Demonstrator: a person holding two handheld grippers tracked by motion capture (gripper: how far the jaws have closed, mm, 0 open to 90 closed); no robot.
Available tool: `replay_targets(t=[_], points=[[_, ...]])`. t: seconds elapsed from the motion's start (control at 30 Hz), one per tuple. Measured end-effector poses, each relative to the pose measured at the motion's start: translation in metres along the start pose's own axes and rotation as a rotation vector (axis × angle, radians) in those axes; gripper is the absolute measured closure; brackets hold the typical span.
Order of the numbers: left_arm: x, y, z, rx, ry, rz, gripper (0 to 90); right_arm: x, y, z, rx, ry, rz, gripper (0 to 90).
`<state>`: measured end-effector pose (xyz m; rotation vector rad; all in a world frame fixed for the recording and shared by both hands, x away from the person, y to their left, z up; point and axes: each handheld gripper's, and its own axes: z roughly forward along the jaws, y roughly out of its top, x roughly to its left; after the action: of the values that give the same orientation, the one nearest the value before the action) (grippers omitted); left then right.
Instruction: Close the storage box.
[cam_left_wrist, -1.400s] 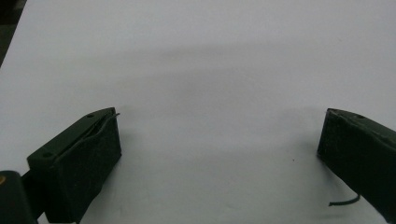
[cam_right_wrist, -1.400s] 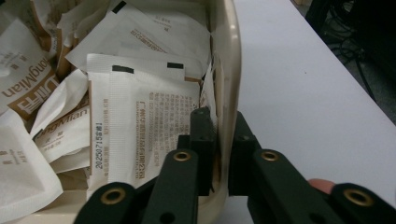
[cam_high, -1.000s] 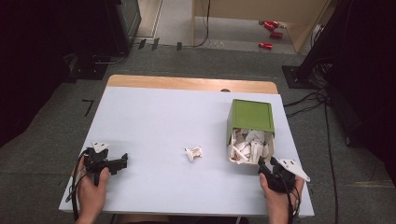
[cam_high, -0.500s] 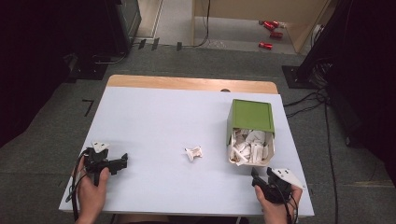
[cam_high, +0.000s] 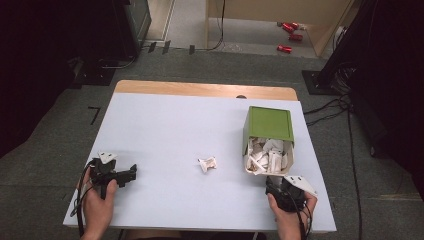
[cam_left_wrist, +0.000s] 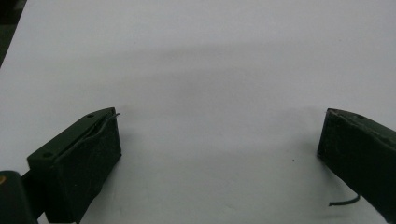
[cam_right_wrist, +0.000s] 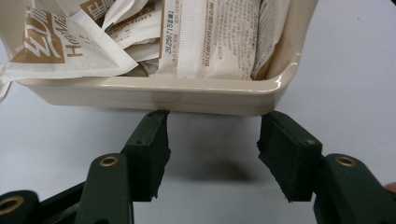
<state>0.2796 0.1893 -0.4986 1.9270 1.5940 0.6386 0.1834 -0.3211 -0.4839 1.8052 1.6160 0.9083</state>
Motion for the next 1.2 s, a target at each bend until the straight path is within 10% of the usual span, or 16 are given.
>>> replay_targets(t=[0.43, 0.6, 1.2], points=[[0.000, 0.000, 0.000, 0.000, 0.000, 0.000, 0.0, -0.001, 0.009, 0.004, 0.012, -0.001, 0.018, 44.1], [0.000, 0.000, 0.000, 0.000, 0.000, 0.000, 0.0, -0.008, 0.019, 0.003, -0.041, 0.028, 0.100, 47.2], [0.000, 0.000, 0.000, 0.000, 0.000, 0.000, 0.0, -0.004, 0.036, 0.021, -0.037, -0.010, 0.097, 47.5]])
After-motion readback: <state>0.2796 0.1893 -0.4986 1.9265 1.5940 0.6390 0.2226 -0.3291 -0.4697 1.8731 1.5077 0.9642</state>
